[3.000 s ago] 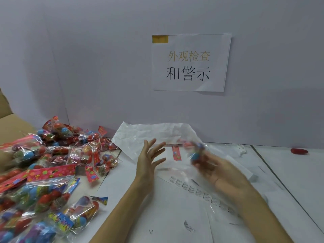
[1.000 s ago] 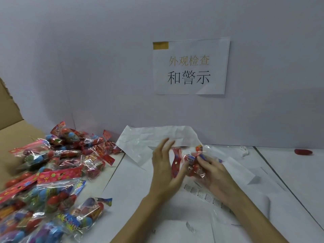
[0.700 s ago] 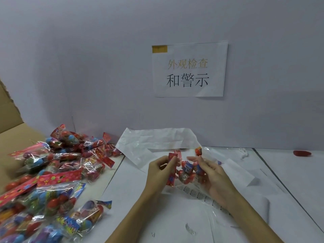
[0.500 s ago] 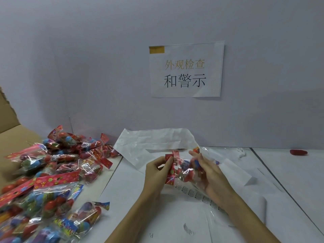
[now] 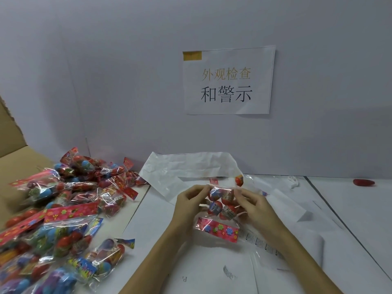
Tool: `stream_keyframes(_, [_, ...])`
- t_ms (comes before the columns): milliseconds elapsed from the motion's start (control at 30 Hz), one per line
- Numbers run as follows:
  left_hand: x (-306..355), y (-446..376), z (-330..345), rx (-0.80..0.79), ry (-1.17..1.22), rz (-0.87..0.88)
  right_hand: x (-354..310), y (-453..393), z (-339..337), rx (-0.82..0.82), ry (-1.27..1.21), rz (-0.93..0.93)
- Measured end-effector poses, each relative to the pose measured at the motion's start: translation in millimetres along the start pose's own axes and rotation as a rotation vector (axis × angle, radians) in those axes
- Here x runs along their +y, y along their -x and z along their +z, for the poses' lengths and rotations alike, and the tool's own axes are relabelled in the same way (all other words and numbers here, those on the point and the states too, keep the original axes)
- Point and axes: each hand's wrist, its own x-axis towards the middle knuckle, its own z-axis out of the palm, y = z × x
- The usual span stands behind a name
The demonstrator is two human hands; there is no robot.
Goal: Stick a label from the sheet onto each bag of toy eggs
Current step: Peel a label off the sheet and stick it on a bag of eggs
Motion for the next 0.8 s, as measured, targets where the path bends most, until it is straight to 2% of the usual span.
stream_keyframes(100, [2,0,0,0.031,-0.066,0.094,7,-1,-4,0.206,0.421,-0.175])
stream_keyframes(167, [3,1,1,0.041,-0.083,0.120,7,-1,-4,0.274,0.511,-0.257])
stream_keyframes(300, [9,0,1,-0.018,0.008,0.148,4,-2,-6,0.071,0.105,-0.225])
stream_keyframes(433, [14,-1,-5,-0.011,0.116,0.128,-5,0,-9,-0.143,-0.253,-0.183])
stream_keyframes(533, [9,-2,-10,-0.082,-0.022,0.046,-7,3,-8,-0.140,-0.155,-0.235])
stream_keyframes(600, [6,-4,-11,-0.222,0.005,-0.054,-8,5,-7,-0.101,-0.025,-0.254])
stream_keyframes(667, [6,-6,-11,-0.319,0.020,-0.085,-5,5,-7,-0.116,-0.109,-0.210])
stream_keyframes(733, [7,-6,-10,-0.308,0.024,-0.096,-7,3,-10,-0.107,-0.257,-0.120])
stream_keyframes(800, [7,-7,-9,-0.269,0.057,-0.100,-10,1,-12,-0.093,-0.284,-0.084])
